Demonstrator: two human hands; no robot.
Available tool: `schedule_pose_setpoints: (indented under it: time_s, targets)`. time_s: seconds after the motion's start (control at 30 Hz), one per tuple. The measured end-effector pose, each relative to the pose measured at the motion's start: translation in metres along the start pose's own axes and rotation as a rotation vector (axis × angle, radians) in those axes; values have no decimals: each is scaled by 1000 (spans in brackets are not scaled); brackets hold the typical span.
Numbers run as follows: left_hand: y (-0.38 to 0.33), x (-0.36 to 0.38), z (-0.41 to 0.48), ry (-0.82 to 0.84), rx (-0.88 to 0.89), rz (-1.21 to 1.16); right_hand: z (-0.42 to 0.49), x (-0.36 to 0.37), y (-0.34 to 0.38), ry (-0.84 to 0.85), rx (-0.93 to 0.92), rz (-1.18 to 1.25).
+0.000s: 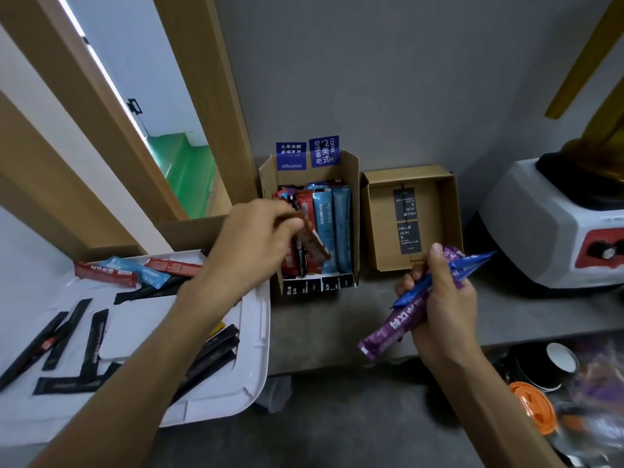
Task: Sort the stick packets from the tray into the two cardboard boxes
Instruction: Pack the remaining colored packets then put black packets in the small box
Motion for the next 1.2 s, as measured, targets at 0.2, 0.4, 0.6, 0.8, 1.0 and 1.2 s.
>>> schedule_pose_setpoints:
  time_s: [0.2, 0.4, 0.6, 0.8, 1.0, 1.2]
  targets:
    - [-18, 46, 39, 79, 61, -137, -6, -5, -1, 23, 14, -41]
    - [-1, 78, 30, -46, 112, -102, -7, -7, 1, 26, 11, -55]
    - [9, 96, 15, -234, 297, 588, -9, -10, -2, 30, 31, -83]
    - [5, 100, 18, -255, 312, 632, -9, -10, -4, 36, 47, -96]
    - [3, 83, -5, -230, 249, 361, -6, -11, -1, -3, 41, -37]
    - [-22, 102, -98, 233, -120, -451, -1, -8, 0, -98, 26, 100]
Point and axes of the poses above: each hand's wrist, its own z-axis towards the middle knuckle, its own x-axis out of the palm, y = z × x, the point moved 6 cm from there along z, towards the middle knuckle, and after that the axes turned 1 degree about y, right-handed, at the moved point
